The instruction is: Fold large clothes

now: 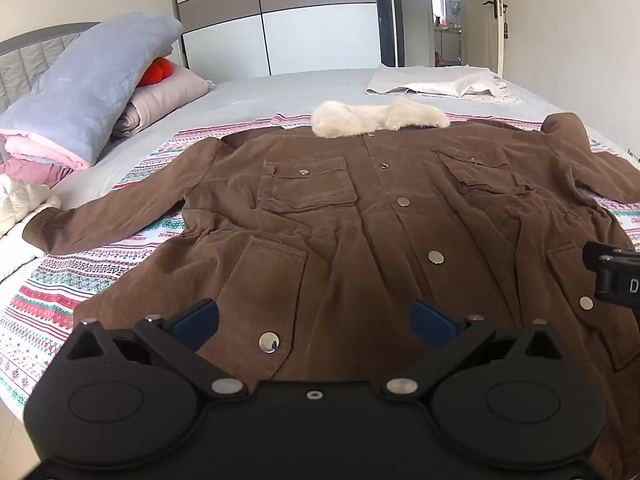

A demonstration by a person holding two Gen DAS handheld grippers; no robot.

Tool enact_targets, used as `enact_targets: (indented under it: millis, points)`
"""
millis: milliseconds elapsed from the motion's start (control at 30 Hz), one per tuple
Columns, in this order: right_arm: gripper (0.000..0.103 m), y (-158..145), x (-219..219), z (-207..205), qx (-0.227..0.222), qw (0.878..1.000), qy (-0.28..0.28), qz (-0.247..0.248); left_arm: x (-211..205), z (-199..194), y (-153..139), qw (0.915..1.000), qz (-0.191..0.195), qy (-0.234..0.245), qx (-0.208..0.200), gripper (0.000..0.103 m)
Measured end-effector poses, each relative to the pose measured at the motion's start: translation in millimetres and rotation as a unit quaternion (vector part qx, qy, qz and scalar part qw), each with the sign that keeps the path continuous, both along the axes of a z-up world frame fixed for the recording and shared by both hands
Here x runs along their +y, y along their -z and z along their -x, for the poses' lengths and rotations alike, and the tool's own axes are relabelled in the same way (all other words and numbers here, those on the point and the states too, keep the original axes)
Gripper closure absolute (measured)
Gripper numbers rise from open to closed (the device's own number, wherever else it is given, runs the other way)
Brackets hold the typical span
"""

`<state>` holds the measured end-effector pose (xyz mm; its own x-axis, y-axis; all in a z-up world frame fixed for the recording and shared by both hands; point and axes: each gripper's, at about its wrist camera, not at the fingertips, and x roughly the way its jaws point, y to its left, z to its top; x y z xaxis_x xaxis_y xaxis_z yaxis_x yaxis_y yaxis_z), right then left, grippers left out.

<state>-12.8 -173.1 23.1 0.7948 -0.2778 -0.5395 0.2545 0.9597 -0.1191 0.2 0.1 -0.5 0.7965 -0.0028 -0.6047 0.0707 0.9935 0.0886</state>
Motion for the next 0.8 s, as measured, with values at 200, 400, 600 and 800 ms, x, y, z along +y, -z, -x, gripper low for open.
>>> enact_targets:
  millis: [200, 400, 600, 800]
  points:
    - [0.0, -1.0, 1.3, 0.5, 0.006, 1.0, -0.001, -0.007, -0.8, 0.6, 1.1, 1.0, -0.005, -0.004, -0.005, 0.0]
    - [0.0, -2.3, 1.8, 2.6, 0.008, 1.0, -0.001, -0.009, 6.7, -1.7, 2.8, 1.0, 0.003, -0.003, 0.0, 0.0]
    - [0.0, -0.3, 1.4, 0.6, 0.011, 1.0, -0.002, -0.009, 2.7, -1.2, 3.7, 1.0, 0.0, -0.005, 0.004, 0.0]
    - [0.0, -0.2, 1.1, 0.3, 0.013, 1.0, -0.001, -0.009, 1.2, -1.8, 3.2, 1.0, 0.003, -0.004, 0.008, 0.0]
